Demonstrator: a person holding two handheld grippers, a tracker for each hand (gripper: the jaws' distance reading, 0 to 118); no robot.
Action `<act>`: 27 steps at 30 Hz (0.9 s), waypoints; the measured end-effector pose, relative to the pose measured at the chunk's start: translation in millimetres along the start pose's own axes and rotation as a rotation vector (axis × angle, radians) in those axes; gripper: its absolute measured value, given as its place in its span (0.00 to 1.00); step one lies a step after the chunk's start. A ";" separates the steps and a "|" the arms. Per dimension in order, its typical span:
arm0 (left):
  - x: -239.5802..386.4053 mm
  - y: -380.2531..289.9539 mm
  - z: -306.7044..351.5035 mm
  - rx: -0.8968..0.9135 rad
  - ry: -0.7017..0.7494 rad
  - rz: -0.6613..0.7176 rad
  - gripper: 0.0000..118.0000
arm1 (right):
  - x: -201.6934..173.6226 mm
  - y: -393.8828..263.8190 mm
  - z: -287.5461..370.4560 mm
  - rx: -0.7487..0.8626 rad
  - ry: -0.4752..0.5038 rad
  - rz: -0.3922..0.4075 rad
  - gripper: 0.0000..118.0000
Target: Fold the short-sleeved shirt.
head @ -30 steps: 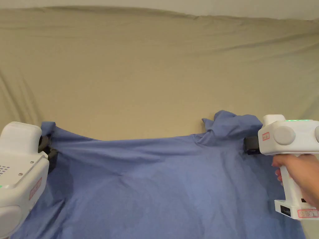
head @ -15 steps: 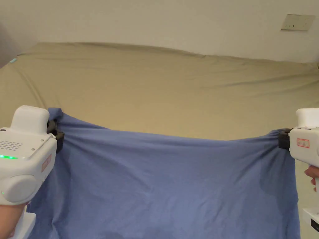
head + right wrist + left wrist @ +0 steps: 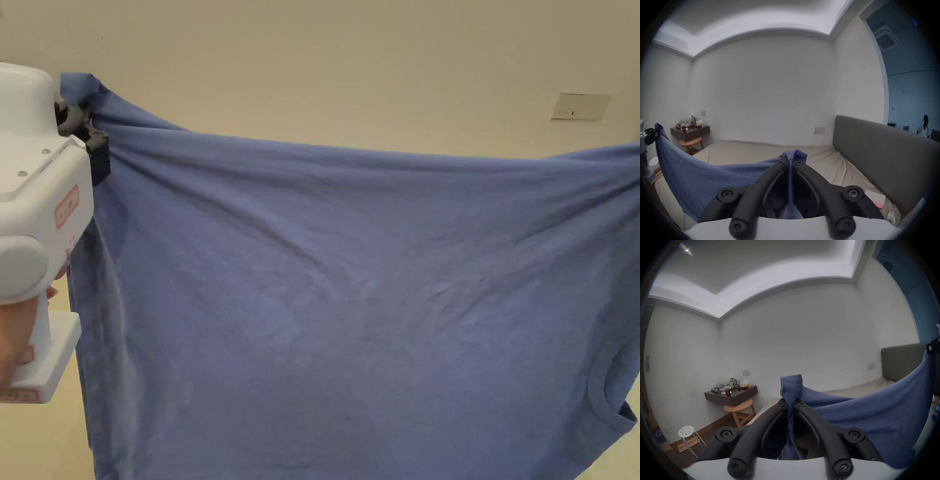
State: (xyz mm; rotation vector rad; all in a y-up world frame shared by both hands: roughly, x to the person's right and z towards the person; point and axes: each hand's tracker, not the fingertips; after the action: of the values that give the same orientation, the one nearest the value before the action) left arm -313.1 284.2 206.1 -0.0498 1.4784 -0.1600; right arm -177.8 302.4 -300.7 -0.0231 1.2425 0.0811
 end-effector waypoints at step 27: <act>-27.1 148.0 -52.6 0.159 0.016 0.009 0.03 | -17.0 170.9 -19.0 0.314 -0.140 0.217 0.02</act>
State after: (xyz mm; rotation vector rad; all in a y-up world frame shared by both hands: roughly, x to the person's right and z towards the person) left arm -356.2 437.6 208.5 0.0871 1.4774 -0.2704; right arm -213.9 470.7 -286.2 0.3842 1.1029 0.0738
